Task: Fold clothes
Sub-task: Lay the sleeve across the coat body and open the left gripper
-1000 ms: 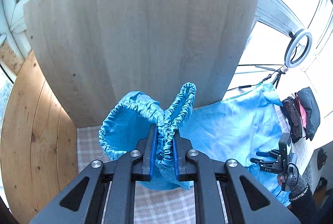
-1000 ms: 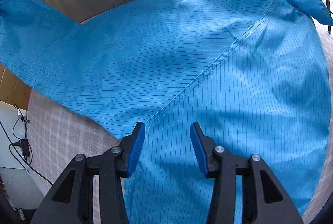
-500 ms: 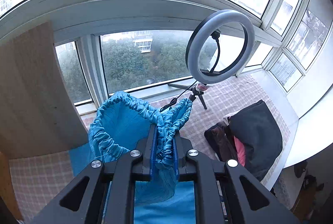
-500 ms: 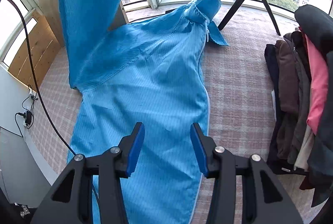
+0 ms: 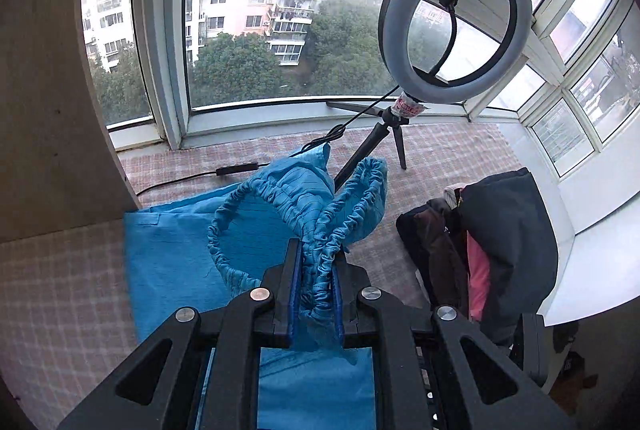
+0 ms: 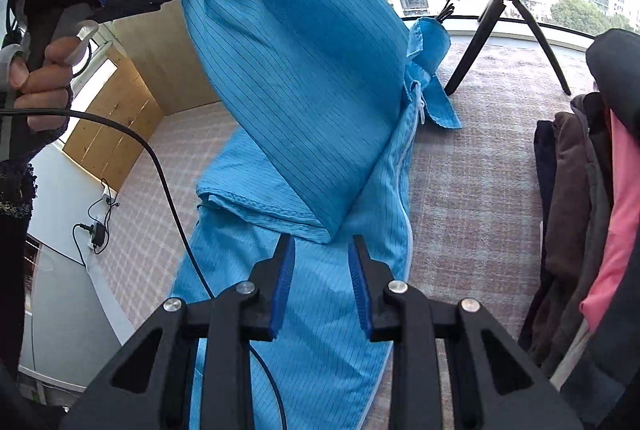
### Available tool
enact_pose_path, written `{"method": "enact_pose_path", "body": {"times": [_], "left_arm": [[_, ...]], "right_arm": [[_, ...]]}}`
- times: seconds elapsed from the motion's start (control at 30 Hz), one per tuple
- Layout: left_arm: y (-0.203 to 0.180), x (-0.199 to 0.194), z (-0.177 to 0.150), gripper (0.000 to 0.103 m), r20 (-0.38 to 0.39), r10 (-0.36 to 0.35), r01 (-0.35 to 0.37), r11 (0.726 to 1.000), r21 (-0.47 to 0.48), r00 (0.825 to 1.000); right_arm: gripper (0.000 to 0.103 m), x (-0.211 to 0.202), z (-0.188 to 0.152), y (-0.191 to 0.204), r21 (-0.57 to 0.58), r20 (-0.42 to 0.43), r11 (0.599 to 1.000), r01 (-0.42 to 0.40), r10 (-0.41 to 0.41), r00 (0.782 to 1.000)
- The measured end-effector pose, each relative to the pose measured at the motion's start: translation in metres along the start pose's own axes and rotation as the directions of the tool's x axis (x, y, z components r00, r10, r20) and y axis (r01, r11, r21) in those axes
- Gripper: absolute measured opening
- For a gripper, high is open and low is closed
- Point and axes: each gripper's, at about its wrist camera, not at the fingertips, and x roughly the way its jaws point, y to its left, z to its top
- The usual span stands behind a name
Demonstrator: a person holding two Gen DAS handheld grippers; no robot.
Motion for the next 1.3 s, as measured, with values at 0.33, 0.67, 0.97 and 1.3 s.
{"method": "enact_pose_path", "body": {"times": [0.33, 0.67, 0.97, 1.3], "left_arm": [[0.049, -0.010, -0.010, 0.012, 0.010, 0.021, -0.020, 0.999, -0.038, 1.000], [0.119, 0.047, -0.069, 0.012, -0.074, 0.072, -0.081, 0.990, -0.120, 0.995], [0.166, 0.101, -0.105, 0.010, -0.134, 0.029, -0.050, 0.986, -0.158, 0.991], [0.150, 0.088, -0.107, 0.026, -0.116, 0.037, -0.041, 0.999, -0.027, 0.992]], "right_arm": [[0.028, 0.125, 0.035, 0.051, 0.095, -0.030, 0.990, -0.108, 0.112, 0.993], [0.028, 0.097, 0.042, -0.012, 0.285, 0.011, 0.931, 0.227, -0.240, 0.971], [0.028, 0.072, 0.027, 0.028, 0.062, -0.100, 0.990, 0.128, -0.121, 0.988], [0.043, 0.151, 0.157, -0.004, 0.007, -0.051, 0.969, 0.248, -0.247, 0.968]]}}
